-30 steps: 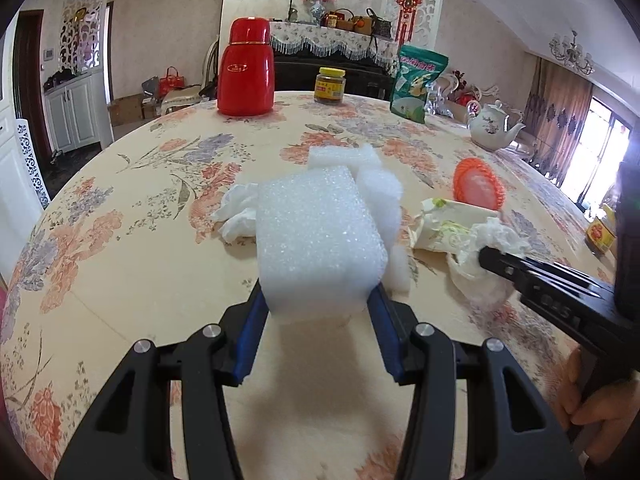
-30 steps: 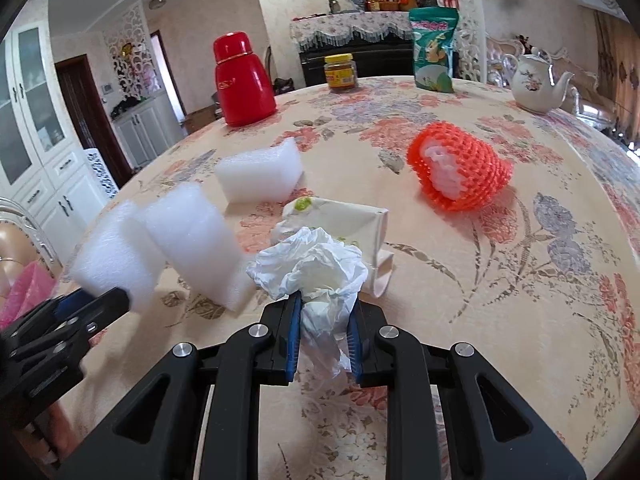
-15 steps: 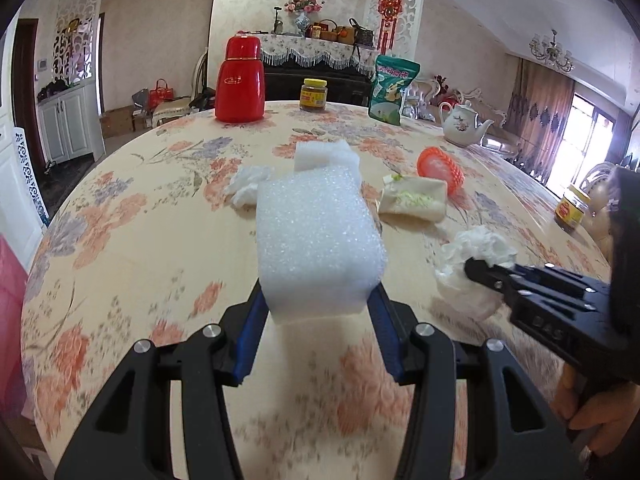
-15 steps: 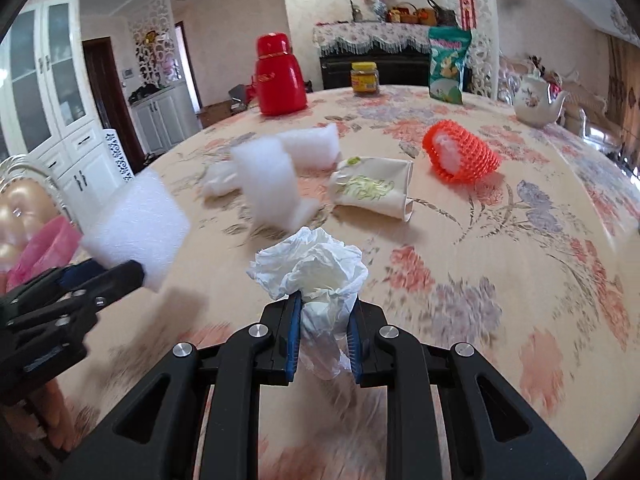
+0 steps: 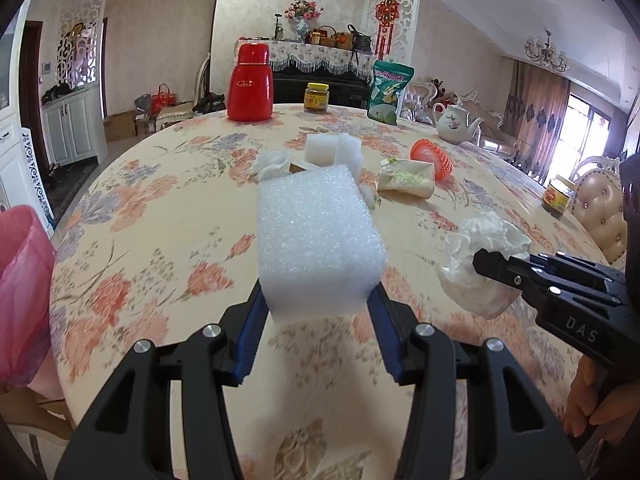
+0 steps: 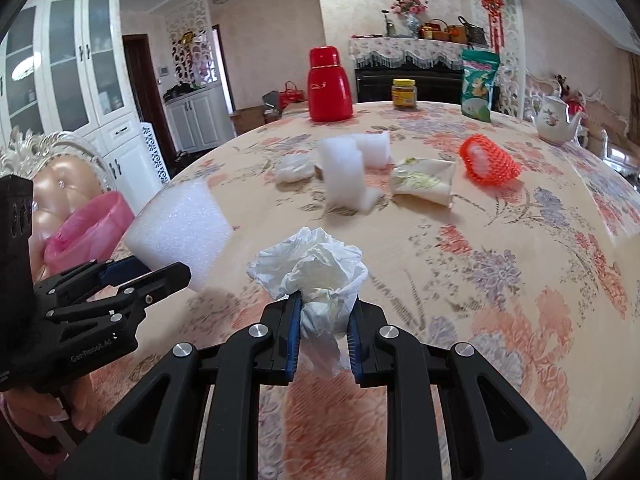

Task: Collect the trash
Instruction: 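Carry the foam block and tissue over the pink bin and open both tools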

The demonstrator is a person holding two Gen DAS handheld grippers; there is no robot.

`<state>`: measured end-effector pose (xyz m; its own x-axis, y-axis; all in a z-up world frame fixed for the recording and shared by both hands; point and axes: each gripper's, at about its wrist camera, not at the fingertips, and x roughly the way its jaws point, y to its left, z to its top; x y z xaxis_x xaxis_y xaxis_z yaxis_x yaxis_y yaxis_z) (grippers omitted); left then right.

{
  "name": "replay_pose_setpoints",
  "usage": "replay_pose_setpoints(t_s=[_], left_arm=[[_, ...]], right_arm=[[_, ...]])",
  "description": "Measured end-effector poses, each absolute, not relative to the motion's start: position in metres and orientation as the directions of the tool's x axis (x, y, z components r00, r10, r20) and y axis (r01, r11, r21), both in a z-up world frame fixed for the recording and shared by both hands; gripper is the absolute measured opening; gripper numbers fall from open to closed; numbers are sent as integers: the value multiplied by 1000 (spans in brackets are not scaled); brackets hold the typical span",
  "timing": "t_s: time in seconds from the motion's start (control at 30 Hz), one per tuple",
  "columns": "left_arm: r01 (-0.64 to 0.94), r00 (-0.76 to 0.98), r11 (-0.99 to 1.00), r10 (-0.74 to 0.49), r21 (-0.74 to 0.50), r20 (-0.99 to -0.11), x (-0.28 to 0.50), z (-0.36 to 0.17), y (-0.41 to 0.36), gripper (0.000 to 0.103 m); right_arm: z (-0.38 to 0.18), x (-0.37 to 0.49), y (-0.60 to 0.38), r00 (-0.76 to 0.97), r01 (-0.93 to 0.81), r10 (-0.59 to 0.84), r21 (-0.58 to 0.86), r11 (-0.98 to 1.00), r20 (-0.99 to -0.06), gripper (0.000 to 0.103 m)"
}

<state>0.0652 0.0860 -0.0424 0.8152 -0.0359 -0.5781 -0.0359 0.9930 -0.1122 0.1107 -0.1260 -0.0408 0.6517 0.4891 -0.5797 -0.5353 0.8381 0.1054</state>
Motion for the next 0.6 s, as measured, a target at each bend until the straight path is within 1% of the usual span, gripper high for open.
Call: replay_pose_setpoints(t_s=[0.27, 0.5, 0.6], left_arm=[[-54, 836, 994, -7, -95, -549, 31, -42, 97, 49], [-118, 857, 990, 63, -75, -511, -8, -39, 123, 48], [-171, 860, 983, 115, -68, -496, -22, -34, 143, 48]], right_arm=[[-38, 93, -120, 638, -561, 523, 125, 818, -565, 21], [-30, 79, -89, 595, -641, 581, 108, 760, -556, 21], [-25, 78, -67, 564, -684, 611, 99, 723, -555, 21]])
